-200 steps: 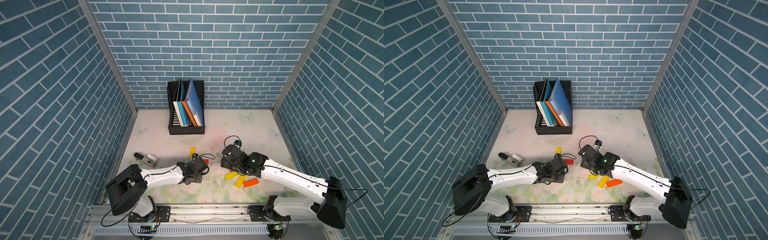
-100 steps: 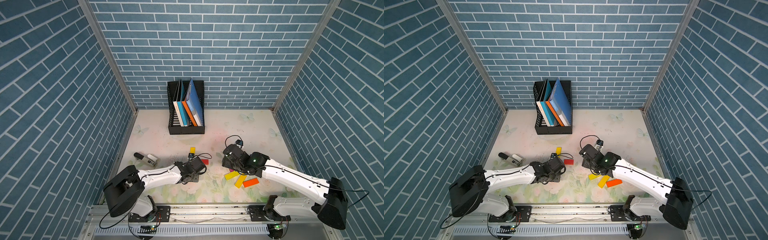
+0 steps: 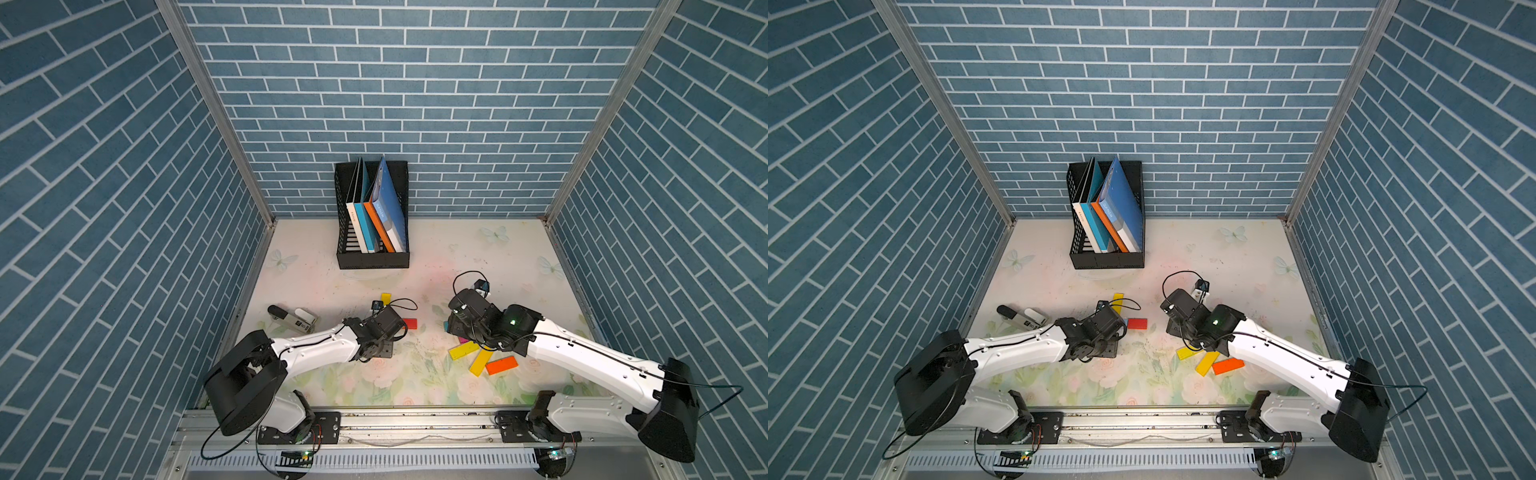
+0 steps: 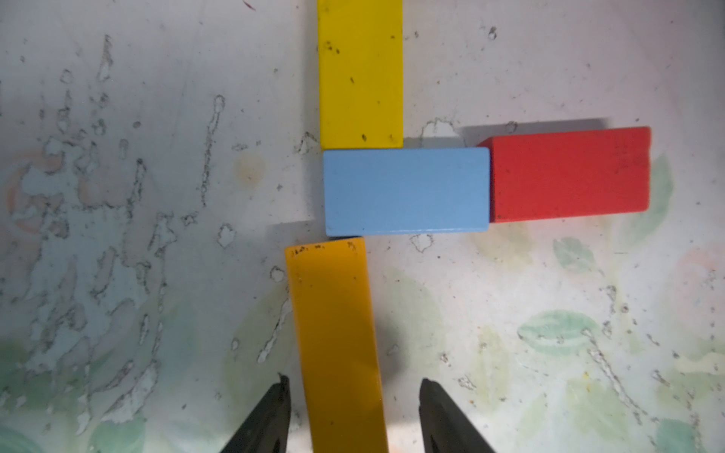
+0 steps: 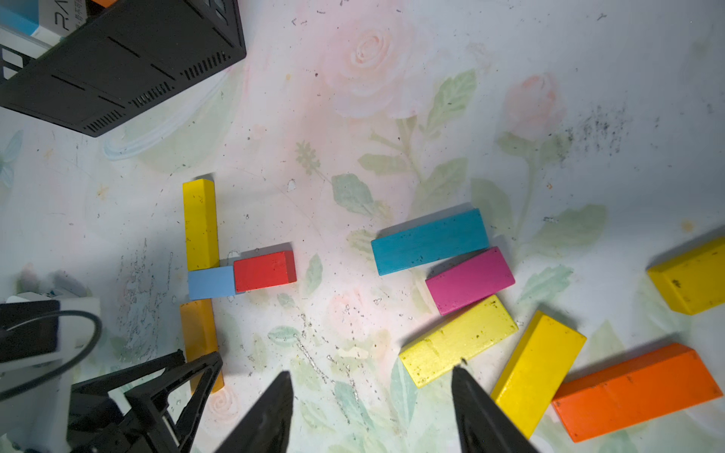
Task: Assemble the letter h with building blocks
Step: Assemble the building block at the center of the board.
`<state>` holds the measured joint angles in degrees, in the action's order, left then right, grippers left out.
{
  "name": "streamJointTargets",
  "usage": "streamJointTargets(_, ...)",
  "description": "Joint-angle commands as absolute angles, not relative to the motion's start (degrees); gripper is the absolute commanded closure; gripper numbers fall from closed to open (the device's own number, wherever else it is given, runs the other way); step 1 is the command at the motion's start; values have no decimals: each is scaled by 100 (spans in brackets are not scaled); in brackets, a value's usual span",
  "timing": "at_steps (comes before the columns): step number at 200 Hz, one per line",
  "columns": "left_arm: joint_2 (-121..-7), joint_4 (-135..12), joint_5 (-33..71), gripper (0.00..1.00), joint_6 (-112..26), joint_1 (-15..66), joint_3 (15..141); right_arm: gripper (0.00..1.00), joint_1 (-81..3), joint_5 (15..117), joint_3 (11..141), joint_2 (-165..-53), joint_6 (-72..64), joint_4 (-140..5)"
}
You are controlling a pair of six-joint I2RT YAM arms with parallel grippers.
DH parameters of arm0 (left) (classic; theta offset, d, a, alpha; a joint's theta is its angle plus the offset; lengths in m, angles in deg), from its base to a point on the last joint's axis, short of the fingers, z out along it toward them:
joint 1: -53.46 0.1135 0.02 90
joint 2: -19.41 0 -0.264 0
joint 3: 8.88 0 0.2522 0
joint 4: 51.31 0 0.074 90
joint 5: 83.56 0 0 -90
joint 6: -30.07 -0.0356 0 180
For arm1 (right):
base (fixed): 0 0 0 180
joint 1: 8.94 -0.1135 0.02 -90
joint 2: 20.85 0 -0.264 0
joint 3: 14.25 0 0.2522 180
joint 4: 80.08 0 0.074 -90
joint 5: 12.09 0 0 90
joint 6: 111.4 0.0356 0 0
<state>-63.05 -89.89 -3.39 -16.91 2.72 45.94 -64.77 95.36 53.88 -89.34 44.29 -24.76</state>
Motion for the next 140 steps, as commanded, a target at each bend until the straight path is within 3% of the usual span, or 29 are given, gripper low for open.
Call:
streamJointTargets(1, -6395, -9077, -403, 44, -1873, 369, 4636, 35, -6449, 9704, 5492, -8873, 4533, -2270)
streamJointTargets(36, -6440, -9141, -351, 45, -2083, 466, 4729, 35, -6449, 9672, 5514, -8966, 4510, -2298)
streamJointTargets(70, -6234, -9232, -228, 35, -2368, 583, 4952, 35, -6450, 9662, 5472, -8969, 4514, -2323)
streamJointTargets(140, -6654, -9172, 15, 44, -2574, 749, 4997, 35, -6443, 9698, 5378, -8792, 4562, -2266)
